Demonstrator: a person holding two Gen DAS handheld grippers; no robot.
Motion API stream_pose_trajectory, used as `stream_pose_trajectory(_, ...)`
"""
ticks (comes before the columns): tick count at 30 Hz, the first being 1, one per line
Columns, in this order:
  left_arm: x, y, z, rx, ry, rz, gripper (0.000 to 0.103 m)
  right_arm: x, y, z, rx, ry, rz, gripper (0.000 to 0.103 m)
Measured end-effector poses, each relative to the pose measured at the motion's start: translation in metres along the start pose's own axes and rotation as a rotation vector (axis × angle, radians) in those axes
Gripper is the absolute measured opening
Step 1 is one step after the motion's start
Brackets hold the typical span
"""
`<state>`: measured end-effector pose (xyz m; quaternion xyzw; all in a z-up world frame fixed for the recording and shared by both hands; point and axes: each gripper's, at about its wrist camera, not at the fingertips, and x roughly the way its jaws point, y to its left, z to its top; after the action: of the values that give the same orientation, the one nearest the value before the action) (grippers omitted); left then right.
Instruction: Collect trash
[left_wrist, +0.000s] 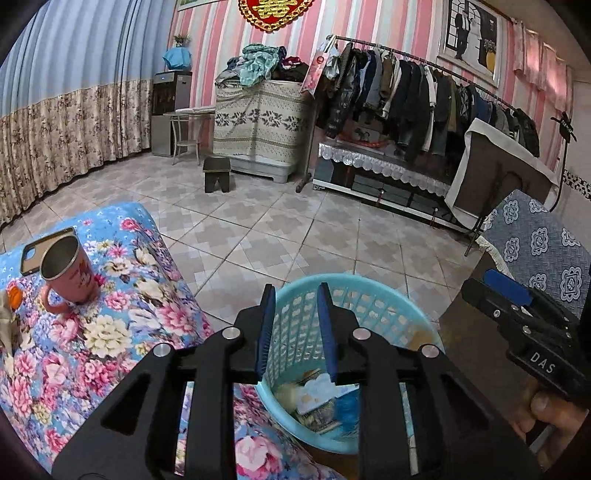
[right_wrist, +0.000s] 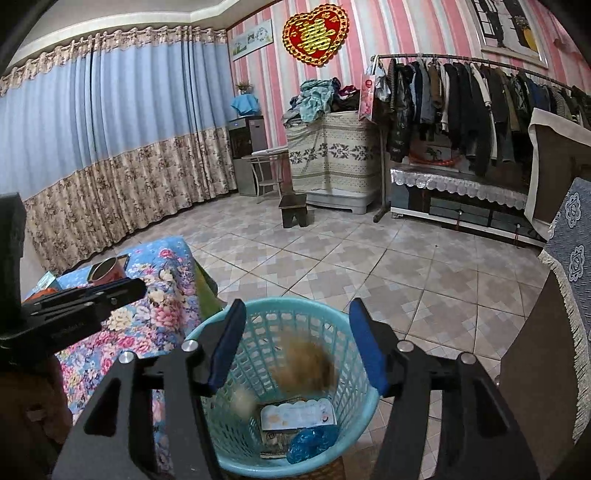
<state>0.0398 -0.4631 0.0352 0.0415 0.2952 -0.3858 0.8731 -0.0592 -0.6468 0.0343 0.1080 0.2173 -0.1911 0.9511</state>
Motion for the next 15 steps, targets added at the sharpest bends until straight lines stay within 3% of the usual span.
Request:
stream_pose_trajectory(7, -0.027, 0.041, -0.001, -0.038, -0.033, 0.049, 0.022, 0.002, 0.013, -0.002, 0.006, 0.001, 0.016, 0.059)
stream_pose_trajectory(10, -0.049, 0.077, -0.011, -0.031, -0.035, 0.105, 0.027, 0.008, 0.032, -0.004, -0.003, 0.008, 0.056, 0.059)
stream_pose_trajectory(15, -0.095, 0.149, -0.03, -0.048, -0.045, 0.236, 0.027, 0.02, 0.094, -0.012, -0.038, 0.027, 0.147, 0.059)
